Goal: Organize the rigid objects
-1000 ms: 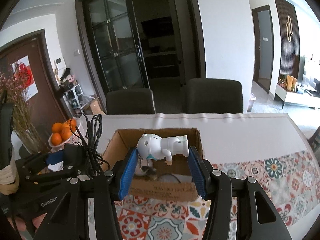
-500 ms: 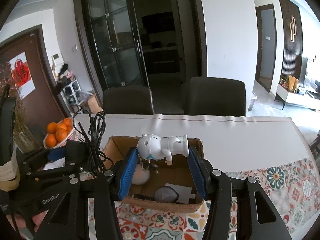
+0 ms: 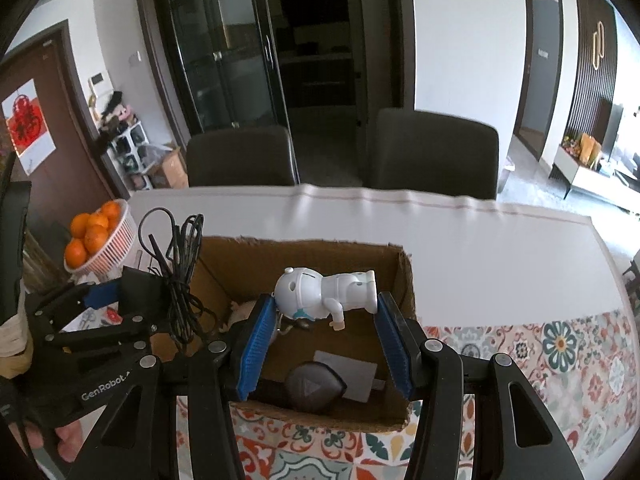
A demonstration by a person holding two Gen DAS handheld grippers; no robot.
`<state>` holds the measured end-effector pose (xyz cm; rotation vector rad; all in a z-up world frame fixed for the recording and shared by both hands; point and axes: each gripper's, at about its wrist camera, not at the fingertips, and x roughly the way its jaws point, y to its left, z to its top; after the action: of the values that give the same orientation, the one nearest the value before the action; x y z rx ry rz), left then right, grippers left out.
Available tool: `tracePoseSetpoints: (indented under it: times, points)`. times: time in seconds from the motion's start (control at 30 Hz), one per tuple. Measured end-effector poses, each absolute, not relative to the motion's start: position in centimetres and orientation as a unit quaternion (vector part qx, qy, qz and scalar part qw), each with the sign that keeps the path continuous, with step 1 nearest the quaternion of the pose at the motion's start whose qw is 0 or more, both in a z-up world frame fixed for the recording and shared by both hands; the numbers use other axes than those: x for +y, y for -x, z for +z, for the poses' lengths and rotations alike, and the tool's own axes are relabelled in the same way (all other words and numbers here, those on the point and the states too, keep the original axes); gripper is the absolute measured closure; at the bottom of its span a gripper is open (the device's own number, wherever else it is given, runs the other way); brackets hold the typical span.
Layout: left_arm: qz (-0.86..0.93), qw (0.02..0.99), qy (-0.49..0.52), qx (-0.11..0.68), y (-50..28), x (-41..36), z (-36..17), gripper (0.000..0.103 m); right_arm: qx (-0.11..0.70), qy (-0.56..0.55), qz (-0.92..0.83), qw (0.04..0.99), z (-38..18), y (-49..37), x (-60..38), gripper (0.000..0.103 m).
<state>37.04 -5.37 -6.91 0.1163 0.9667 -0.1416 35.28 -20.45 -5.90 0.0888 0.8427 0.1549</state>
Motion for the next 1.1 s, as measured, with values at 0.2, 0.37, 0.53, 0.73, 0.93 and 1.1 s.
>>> tracePoseSetpoints:
  times: [0.2, 0.37, 0.53, 0.73, 0.93, 1.1]
  points:
    - [-0.065, 0.872, -0.064, 0.481, -37.9, -5.5, -8.7, 0.048, 0.437, -0.038, 0.076, 0.895, -7.9, -36.1, -20.6, 0.05]
    - [-0.065, 0.864, -0.066, 0.494, -38.4, -5.9, -9.9, 0.048, 0.453, -0.034, 0.075, 0.887, -8.8, -36.5, -20.7, 0.05]
    - [-0.066, 0.863, -0.074, 0.495, -38.5, -6.4, -10.3, 0.048, 0.463, -0.025, 0.08, 0.882, -9.5, -36.5, -20.7, 0.05]
    - [-0.063, 0.863, -0.082, 0.495, -38.4, -6.7, -10.4, 0.043, 0.469, -0.022, 0.08, 0.879, -9.7, -36.4, -20.8, 0.049]
    - [-0.065, 0.871, -0.081, 0.481, -37.6, -6.6, -9.4, 0.036, 0.465, -0.032, 0.071, 0.882, -9.1, -36.0, -21.3, 0.049]
    - [-0.058, 0.881, -0.071, 0.464, -36.1, -6.2, -7.8, 0.033, 0.451, -0.038, 0.061, 0.89, -7.9, -34.9, -21.4, 0.049]
